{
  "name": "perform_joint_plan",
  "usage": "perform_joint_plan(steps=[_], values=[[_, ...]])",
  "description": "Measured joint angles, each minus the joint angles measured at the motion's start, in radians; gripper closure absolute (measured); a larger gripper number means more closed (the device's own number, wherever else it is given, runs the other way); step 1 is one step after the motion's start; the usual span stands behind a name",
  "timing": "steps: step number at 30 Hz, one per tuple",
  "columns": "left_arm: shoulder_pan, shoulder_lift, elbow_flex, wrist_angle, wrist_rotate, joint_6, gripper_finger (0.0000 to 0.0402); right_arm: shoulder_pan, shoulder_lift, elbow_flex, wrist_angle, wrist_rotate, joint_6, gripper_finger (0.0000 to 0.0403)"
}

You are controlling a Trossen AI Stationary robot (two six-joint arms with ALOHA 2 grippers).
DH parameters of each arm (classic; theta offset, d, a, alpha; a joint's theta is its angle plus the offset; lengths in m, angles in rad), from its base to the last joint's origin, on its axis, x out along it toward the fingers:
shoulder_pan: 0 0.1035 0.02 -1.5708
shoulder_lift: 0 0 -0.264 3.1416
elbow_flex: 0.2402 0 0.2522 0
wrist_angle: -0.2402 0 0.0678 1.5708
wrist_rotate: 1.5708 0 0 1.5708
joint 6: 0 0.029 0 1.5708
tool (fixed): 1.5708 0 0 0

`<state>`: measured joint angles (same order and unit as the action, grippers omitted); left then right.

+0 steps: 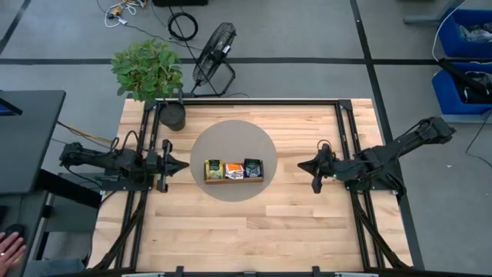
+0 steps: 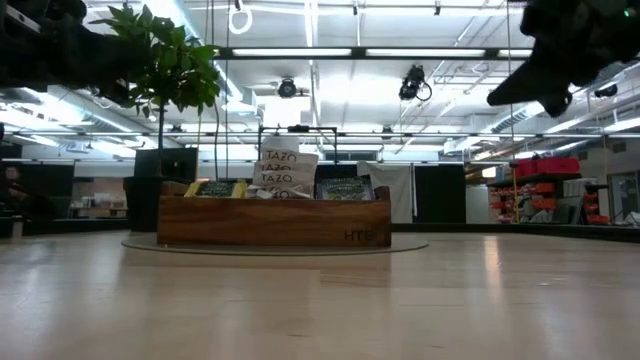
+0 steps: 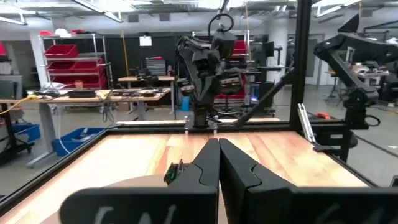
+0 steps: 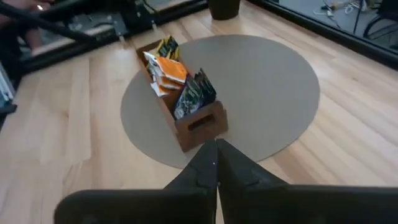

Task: Pick & Place Tea
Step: Return to Home Position

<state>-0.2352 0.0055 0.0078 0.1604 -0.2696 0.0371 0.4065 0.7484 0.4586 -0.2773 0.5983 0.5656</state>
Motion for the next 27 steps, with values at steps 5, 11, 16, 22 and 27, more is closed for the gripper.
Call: perform_joint_plan(steps=[5, 11, 16, 22, 27], values=[[0.070, 0.000, 0.000, -0.030, 0.012, -0.006, 0.0399, -0.002, -0.101, -0.143, 0.151, 0.036, -0.062, 0.0397], [0.173, 0.000, 0.000, -0.033, 0.096, -0.051, 0.0399, -0.100, -0.237, -0.299, 0.487, -0.082, -0.282, 0.0401], [0.233, 0.000, 0.000, -0.060, 0.144, -0.083, 0.0399, -0.194, -0.364, -0.356, 0.519, -0.207, -0.342, 0.0401], [0.267, 0.000, 0.000, -0.093, 0.149, -0.105, 0.0399, -0.251, -0.524, -0.368, 0.405, -0.303, -0.369, 0.0402], [0.285, 0.000, 0.000, -0.109, 0.176, -0.105, 0.0399, -0.265, -0.671, -0.368, 0.283, -0.304, -0.384, 0.0402]])
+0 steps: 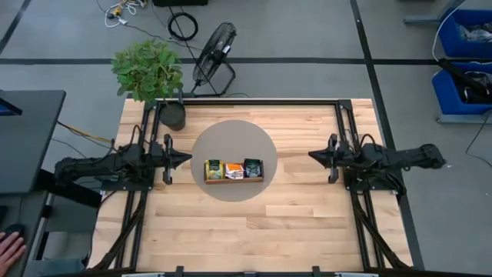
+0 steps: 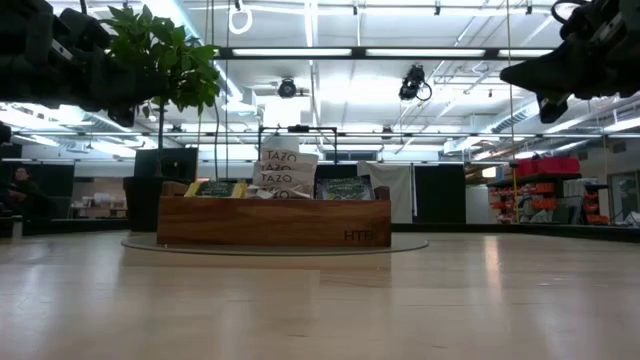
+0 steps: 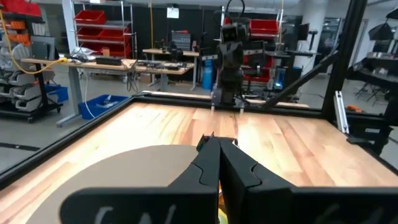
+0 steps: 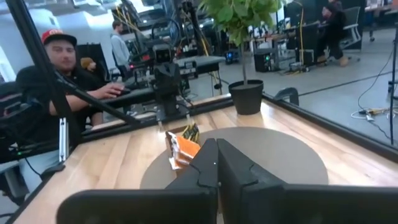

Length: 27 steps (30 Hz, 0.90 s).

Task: Pick & Place Tea
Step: Return to Home Position

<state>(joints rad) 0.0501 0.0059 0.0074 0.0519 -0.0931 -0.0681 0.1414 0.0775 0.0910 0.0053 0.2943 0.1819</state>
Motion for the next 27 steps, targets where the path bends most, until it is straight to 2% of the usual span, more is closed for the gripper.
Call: perform_joint_plan(steps=[3, 7, 11, 18, 23, 27], values=[[0.009, 0.000, 0.000, -0.007, 0.006, -0.009, 0.0399, -0.001, -0.075, 0.000, -0.051, -0.002, 0.000, 0.0402], [0.011, 0.000, 0.000, -0.009, 0.011, -0.018, 0.0399, -0.001, -0.077, -0.006, -0.055, -0.017, -0.004, 0.0403], [0.011, 0.000, 0.000, -0.012, 0.016, -0.031, 0.0399, -0.004, -0.076, -0.078, 0.035, -0.035, -0.007, 0.0403], [0.011, 0.001, 0.000, -0.023, 0.016, -0.051, 0.0399, -0.021, -0.078, -0.076, 0.106, -0.087, -0.059, 0.0403], [0.011, 0.001, 0.000, -0.028, 0.018, -0.047, 0.0399, -0.049, -0.078, -0.076, 0.033, -0.077, -0.025, 0.0403], [0.011, 0.001, 0.000, -0.033, 0.073, -0.044, 0.0399, -0.052, -0.078, -0.075, 0.039, -0.077, -0.014, 0.0403]])
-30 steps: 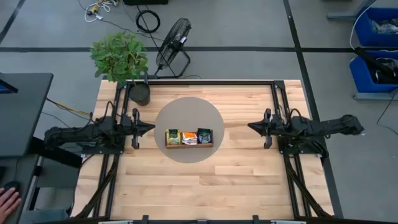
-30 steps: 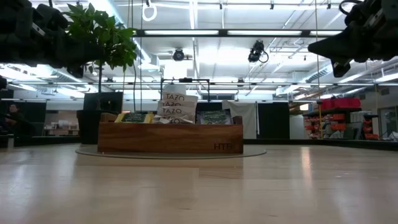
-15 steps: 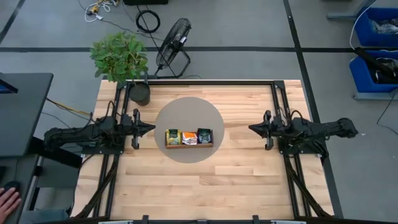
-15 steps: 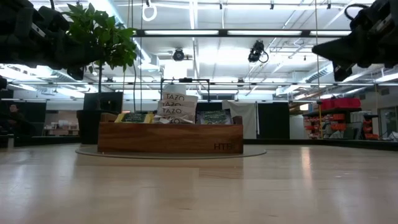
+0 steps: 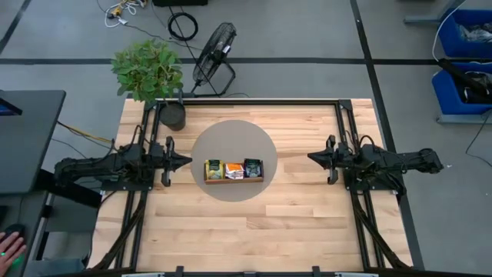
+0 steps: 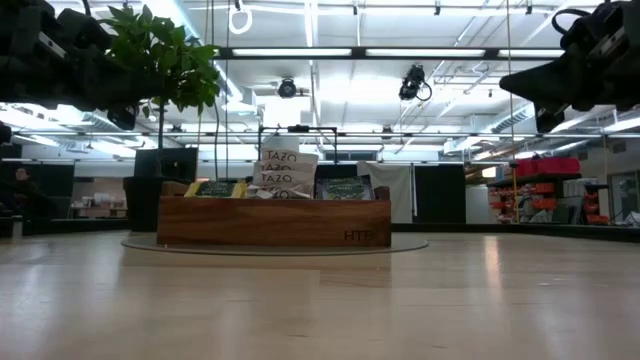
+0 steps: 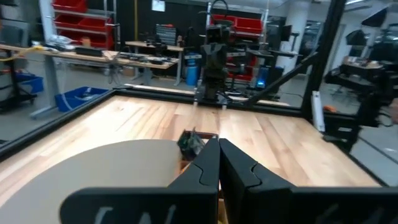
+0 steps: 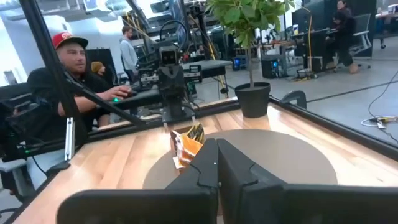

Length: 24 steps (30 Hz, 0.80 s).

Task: Pick & Place Tea
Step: Return to Home Position

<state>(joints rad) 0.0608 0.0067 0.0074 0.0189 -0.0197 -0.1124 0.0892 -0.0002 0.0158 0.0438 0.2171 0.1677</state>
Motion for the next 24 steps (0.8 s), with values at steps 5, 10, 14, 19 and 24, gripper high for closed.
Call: perform_joint_plan(steps=[5, 10, 14, 19, 24], values=[[0.000, 0.002, 0.000, 0.000, 0.028, -0.008, 0.0399, -0.001, 0.000, 0.000, 0.000, 0.000, 0.024, 0.0403], [-0.002, 0.002, 0.000, -0.003, 0.013, -0.033, 0.0399, -0.001, 0.000, 0.000, -0.001, 0.001, 0.053, 0.0403], [-0.015, 0.007, 0.000, -0.005, 0.001, -0.039, 0.0399, -0.001, 0.000, 0.000, -0.001, 0.001, 0.057, 0.0403], [-0.039, 0.007, 0.000, -0.004, -0.036, -0.035, 0.0399, -0.001, 0.000, 0.000, 0.000, 0.003, 0.035, 0.0397], [-0.051, 0.007, 0.000, -0.004, -0.047, -0.034, 0.0399, -0.001, 0.000, 0.000, -0.001, 0.003, 0.033, 0.0396]])
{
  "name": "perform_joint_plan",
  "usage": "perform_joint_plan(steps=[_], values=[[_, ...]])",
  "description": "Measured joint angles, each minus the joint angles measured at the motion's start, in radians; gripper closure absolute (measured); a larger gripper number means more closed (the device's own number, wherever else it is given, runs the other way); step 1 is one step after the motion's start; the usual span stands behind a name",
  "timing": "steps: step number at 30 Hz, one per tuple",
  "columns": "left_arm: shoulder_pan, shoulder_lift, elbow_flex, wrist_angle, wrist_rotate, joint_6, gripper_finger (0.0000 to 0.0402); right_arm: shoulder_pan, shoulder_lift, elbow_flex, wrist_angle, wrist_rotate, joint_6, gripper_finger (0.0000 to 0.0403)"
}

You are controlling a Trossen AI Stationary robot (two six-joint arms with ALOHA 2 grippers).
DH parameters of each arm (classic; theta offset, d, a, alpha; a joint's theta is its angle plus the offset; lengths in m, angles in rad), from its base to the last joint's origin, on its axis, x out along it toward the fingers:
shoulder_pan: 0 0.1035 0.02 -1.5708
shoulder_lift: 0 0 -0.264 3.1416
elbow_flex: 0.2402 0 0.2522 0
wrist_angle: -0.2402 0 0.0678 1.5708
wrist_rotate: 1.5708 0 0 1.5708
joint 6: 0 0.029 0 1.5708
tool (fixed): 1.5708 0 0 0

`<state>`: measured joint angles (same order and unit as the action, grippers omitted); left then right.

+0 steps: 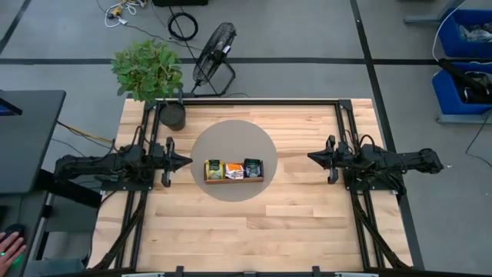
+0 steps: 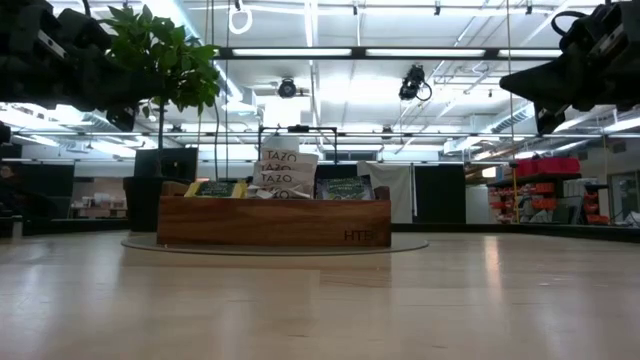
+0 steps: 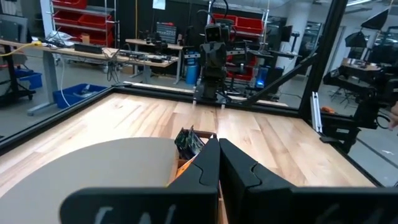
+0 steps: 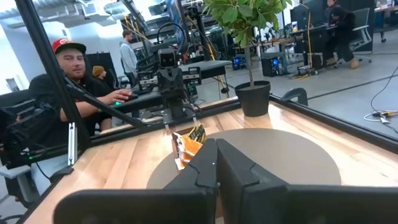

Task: Pick & Place Tea
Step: Return to Home Position

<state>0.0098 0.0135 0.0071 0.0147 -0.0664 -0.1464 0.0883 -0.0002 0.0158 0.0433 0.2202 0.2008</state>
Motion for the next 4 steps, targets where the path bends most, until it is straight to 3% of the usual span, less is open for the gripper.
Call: perform_joint_plan(steps=[4], values=[[-0.003, 0.000, 0.000, 0.000, -0.005, 0.000, 0.0395, 0.000, 0.000, 0.000, 0.000, -0.001, 0.000, 0.0395]])
